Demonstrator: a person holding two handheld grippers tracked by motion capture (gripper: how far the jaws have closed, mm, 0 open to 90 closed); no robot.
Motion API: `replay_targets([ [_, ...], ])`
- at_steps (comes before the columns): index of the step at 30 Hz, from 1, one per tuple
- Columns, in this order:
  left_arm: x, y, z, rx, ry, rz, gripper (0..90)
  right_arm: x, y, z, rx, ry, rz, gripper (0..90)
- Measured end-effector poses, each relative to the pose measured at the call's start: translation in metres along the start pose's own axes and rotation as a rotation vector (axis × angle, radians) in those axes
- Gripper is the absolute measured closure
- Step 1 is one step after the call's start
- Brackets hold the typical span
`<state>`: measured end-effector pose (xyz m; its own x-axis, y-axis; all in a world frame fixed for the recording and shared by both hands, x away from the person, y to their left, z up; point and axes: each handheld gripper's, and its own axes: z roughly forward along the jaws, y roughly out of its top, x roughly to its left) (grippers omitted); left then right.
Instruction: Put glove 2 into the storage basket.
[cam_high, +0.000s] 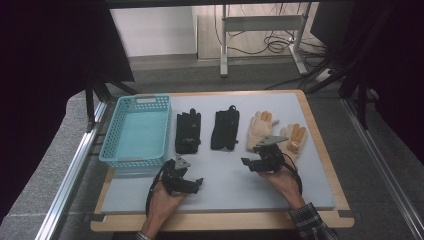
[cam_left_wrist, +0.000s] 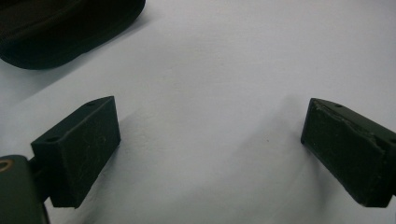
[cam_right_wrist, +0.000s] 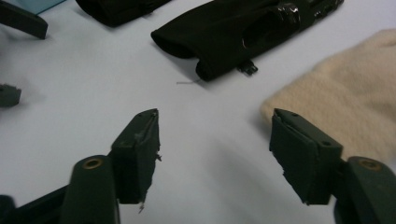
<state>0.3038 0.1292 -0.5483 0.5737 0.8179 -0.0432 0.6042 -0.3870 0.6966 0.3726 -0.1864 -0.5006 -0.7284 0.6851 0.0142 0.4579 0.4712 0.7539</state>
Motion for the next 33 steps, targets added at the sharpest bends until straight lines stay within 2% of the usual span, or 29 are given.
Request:
replay_targets([
  [4,0.000,0.000,0.000,-0.003,0.002,-0.002,5.0,-0.006,0.013,0.011,0.010,0.019,0.005,41.6],
  [7,0.000,0.000,0.000,-0.003,0.001,-0.001,5.0,-0.011,0.027,0.023,0.010,0.013,0.002,48.0],
  [12,0.000,-0.001,0.000,-0.004,0.001,-0.001,5.0,-0.022,0.047,0.041,0.019,0.009,-0.002,52.4],
  [14,0.000,0.000,0.000,-0.002,0.001,0.000,5.0,-0.028,0.058,0.052,0.026,0.018,0.022,52.4],
  [18,0.000,0.000,0.000,-0.003,0.000,0.000,5.0,-0.034,0.071,0.068,0.025,-0.003,0.014,51.4],
  [24,0.000,0.000,0.000,-0.003,-0.001,-0.001,5.0,-0.040,0.085,0.100,0.050,-0.050,0.017,36.3],
  [27,0.000,-0.001,0.000,-0.004,-0.002,-0.002,4.9,-0.043,0.090,0.115,0.051,-0.066,0.044,33.6],
  [29,0.000,-0.001,0.000,-0.004,-0.002,-0.002,5.0,-0.045,0.091,0.123,0.072,-0.093,0.039,34.2],
  [31,0.000,-0.001,0.000,-0.004,-0.002,-0.003,5.0,-0.047,0.091,0.133,0.120,-0.116,0.028,37.8],
  [33,0.000,-0.001,0.000,-0.004,-0.002,-0.003,5.0,-0.049,0.091,0.135,0.115,-0.088,0.060,47.7],
])
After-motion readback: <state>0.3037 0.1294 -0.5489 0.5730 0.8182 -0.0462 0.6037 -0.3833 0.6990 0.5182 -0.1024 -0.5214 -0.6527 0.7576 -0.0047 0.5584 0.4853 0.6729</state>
